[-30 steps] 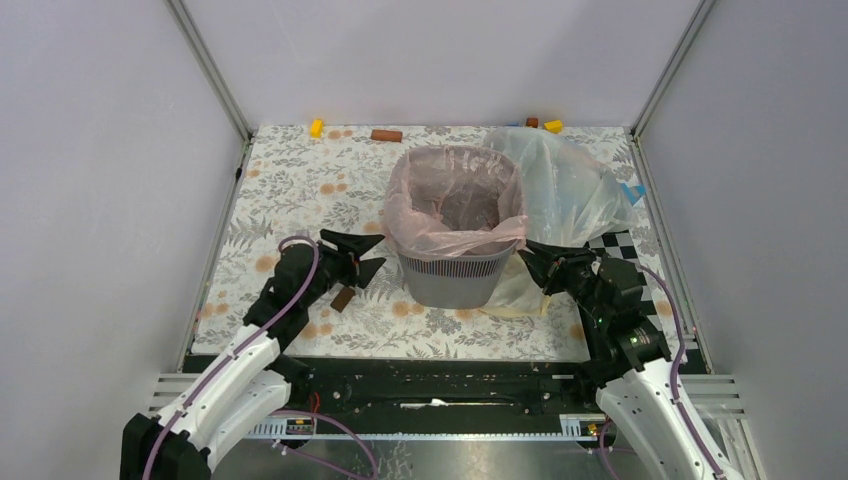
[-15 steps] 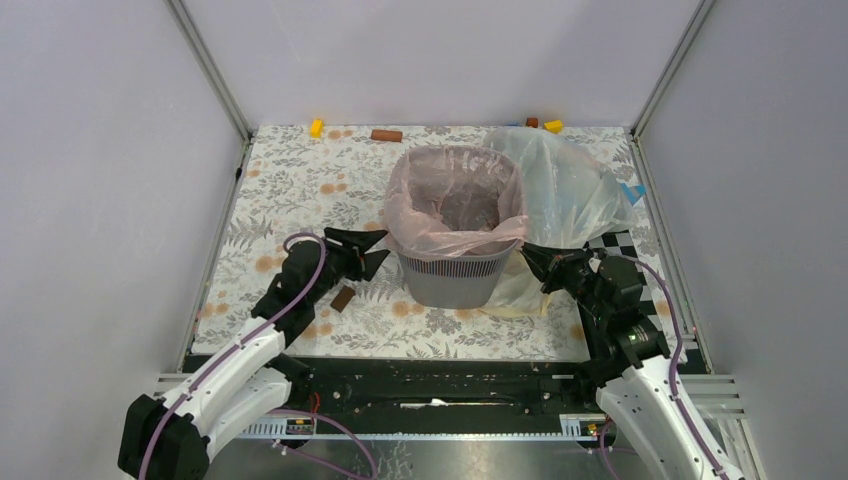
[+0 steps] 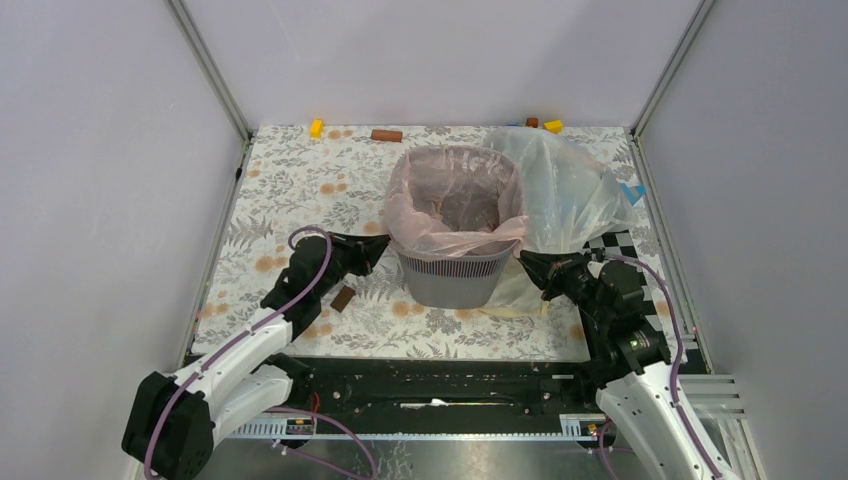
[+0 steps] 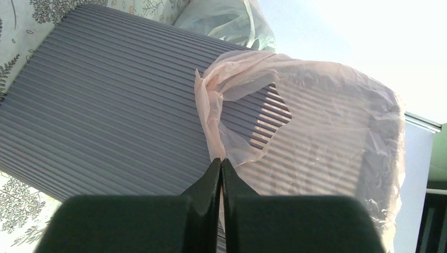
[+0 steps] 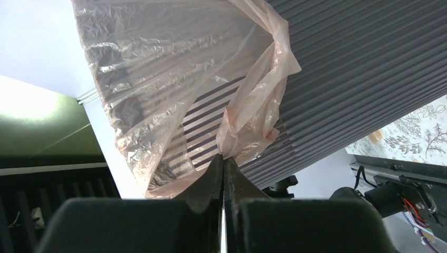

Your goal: Put the trash bags into the trash bin

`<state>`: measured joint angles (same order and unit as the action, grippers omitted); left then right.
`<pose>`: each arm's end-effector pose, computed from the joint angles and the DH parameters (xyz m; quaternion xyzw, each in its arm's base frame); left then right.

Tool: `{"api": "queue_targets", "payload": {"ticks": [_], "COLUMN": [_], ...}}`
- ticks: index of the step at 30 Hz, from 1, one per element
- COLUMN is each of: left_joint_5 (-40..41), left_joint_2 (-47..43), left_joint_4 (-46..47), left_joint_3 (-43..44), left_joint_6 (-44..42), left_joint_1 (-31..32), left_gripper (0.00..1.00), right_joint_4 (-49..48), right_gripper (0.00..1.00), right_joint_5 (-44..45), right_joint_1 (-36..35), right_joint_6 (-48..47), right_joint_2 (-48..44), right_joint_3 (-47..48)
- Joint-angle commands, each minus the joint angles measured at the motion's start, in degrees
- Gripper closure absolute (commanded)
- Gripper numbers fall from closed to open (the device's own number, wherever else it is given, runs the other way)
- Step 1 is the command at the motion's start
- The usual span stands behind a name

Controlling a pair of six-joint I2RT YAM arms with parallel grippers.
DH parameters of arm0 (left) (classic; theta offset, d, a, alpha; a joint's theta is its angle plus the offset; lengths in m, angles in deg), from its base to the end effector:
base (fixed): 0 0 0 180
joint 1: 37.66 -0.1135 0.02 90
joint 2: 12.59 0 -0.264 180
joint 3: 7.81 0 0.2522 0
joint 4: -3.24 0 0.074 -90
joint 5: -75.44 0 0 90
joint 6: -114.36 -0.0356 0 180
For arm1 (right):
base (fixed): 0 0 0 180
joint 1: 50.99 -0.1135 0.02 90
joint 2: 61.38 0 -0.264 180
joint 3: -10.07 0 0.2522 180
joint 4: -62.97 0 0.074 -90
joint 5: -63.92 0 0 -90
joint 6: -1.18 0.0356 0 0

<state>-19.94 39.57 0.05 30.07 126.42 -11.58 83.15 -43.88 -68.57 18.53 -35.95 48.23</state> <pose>0.1843 -0.0939 0.2269 -0.4739 0.6518 -0.5479 0.2243 0.1250 0.0510 0.2684 0.4517 0.5981 0.6317 0.1982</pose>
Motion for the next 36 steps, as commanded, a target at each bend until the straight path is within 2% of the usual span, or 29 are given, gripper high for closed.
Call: {"api": "queue_targets", "payload": {"ticks": [1, 9, 14, 19, 26, 33, 36], "left_joint_5": [0.68, 2.38, -0.17, -0.76, 7.67, 7.70, 7.10], "left_joint_2": [-0.45, -5.11, -4.44, -3.97, -4.40, 0.83, 2.67], "left_joint_4": [4.82, -0.17, 0.24, -1.10, -6.44, -6.77, -5.23], "left_joint_3": [-0.13, -1.41, -0.22, 1.17, 0.96, 0.96, 0.93], "left_joint_6": [-0.19, -4.21, -6.85, -8.77, -16.08, -20.44, -21.73], "left_joint_1": [0.19, 0.11, 0.11, 0.11, -0.47, -0.60, -0.60], "left_gripper": [1.00, 1.00, 1.00, 1.00, 1.00, 1.00, 1.00], "right_joint_4": [-0.40, -0.61, -1.60, -2.99, -0.77, 10.51, 10.78], "right_gripper": [1.00, 1.00, 1.00, 1.00, 1.00, 1.00, 1.00], "right_joint_5": [-2.51, -6.00, -7.88, -8.14, -2.44, 7.30, 8.65], "right_joint_1": [-0.08, -0.09, -0.12, -0.08, -0.08, -0.13, -0.08], "right_joint_6": [-3.13, -16.38, -22.79, -25.06, -31.13, -40.27, -41.53], "right_joint_2": [-1.56, -2.58, 2.74, 7.15, 7.72, 9.83, 10.01], "right_joint_3": [-0.66, -3.78, -5.40, -4.51, -3.36, 1.36, 1.92]}}
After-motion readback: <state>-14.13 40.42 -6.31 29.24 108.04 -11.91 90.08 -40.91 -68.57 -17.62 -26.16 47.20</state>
